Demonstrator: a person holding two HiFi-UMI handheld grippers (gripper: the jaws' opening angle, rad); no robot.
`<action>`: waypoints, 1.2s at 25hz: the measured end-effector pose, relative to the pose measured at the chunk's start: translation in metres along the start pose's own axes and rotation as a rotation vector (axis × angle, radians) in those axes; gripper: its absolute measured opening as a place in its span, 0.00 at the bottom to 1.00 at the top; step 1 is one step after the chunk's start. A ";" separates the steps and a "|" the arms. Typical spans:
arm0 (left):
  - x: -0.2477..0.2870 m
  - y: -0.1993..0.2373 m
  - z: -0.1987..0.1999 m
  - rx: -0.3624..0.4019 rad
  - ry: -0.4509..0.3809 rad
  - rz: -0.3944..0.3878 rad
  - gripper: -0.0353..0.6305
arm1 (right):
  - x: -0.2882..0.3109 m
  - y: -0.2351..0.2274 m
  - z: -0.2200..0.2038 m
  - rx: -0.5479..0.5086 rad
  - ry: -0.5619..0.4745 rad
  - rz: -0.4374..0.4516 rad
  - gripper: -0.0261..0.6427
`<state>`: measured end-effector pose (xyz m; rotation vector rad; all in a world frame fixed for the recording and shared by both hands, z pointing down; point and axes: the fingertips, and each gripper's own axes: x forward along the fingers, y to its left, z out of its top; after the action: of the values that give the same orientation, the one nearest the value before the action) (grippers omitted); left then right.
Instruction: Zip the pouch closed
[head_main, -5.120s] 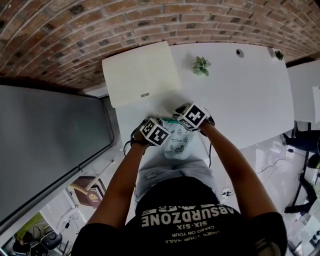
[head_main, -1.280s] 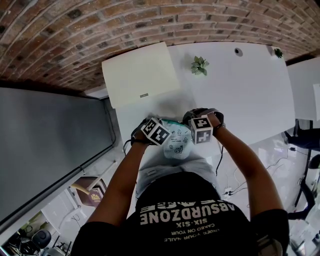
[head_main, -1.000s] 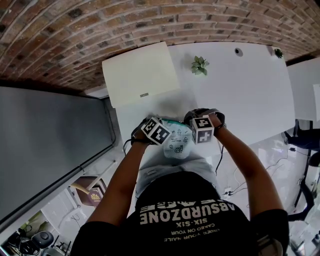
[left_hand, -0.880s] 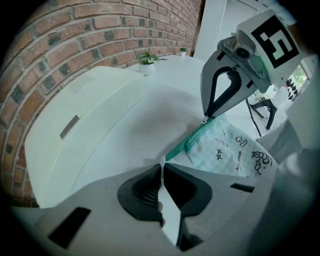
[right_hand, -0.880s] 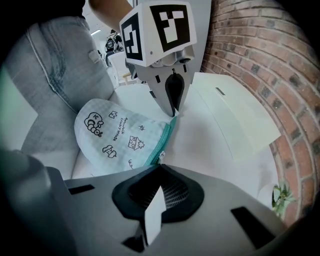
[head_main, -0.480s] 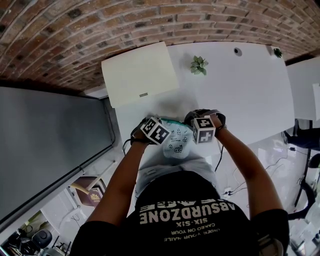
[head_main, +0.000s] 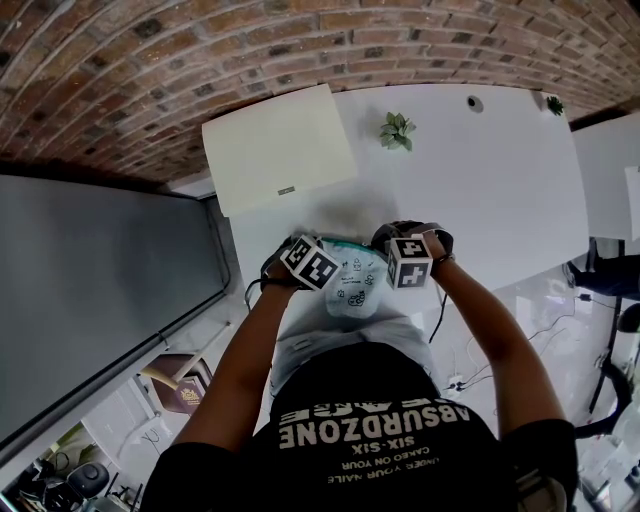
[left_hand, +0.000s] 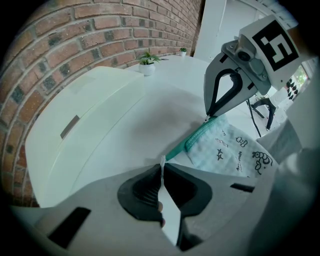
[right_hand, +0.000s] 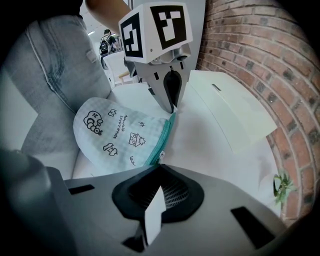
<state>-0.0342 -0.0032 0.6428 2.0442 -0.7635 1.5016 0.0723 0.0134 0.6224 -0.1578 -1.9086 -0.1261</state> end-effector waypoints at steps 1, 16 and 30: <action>0.000 0.000 0.000 0.000 -0.001 0.001 0.09 | 0.000 0.000 0.000 0.007 -0.004 -0.001 0.03; 0.001 0.000 0.000 -0.003 0.000 0.004 0.09 | -0.001 0.002 -0.010 0.038 -0.002 -0.014 0.03; 0.002 0.000 0.000 -0.008 0.005 0.008 0.09 | -0.005 0.003 -0.017 0.027 0.010 -0.014 0.03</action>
<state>-0.0336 -0.0038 0.6443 2.0336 -0.7756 1.5054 0.0905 0.0138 0.6238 -0.1249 -1.9011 -0.1103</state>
